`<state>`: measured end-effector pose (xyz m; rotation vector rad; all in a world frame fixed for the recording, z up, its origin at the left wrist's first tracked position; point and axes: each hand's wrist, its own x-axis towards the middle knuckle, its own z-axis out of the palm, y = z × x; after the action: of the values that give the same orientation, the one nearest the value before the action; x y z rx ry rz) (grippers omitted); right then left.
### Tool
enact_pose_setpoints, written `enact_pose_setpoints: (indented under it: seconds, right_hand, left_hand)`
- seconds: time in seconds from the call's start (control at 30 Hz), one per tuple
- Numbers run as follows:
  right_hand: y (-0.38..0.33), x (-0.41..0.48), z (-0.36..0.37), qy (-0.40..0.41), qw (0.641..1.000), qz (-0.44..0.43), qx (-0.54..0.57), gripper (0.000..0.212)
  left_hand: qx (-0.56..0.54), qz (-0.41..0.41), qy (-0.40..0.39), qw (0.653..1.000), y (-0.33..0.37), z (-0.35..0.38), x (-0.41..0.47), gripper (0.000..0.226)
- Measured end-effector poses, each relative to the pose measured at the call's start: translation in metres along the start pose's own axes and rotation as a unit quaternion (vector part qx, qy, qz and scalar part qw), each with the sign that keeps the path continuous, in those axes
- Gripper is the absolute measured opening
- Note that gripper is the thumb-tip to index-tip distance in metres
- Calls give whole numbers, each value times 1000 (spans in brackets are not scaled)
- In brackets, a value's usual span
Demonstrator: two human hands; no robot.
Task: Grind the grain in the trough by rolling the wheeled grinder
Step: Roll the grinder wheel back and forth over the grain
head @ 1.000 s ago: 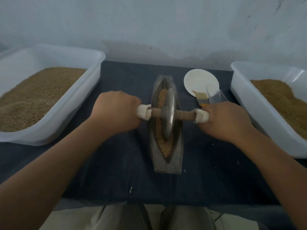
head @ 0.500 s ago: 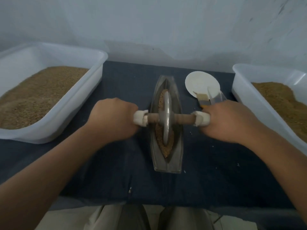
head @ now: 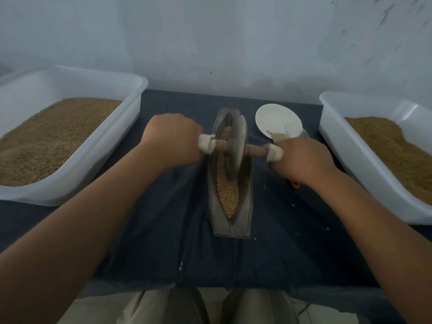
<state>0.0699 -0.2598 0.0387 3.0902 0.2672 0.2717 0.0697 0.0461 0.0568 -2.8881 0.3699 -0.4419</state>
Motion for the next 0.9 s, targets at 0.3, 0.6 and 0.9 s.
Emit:
enact_pose_setpoints:
  seconds: [0.3,0.6,0.9]
  right_hand:
    - [-4,-13,-9,59,997,-47,-26,50]
    - [0,2,1,53,998,-20,1,53]
    - [6,-24,9,27,999,-33,16,46]
  left_hand:
    - [-40,-26,37,998,-3,25,-28,39]
    - [-29,-15,23,999,-2,13,-8,33]
    - [-18,14,49,999,-1,10,-20,29]
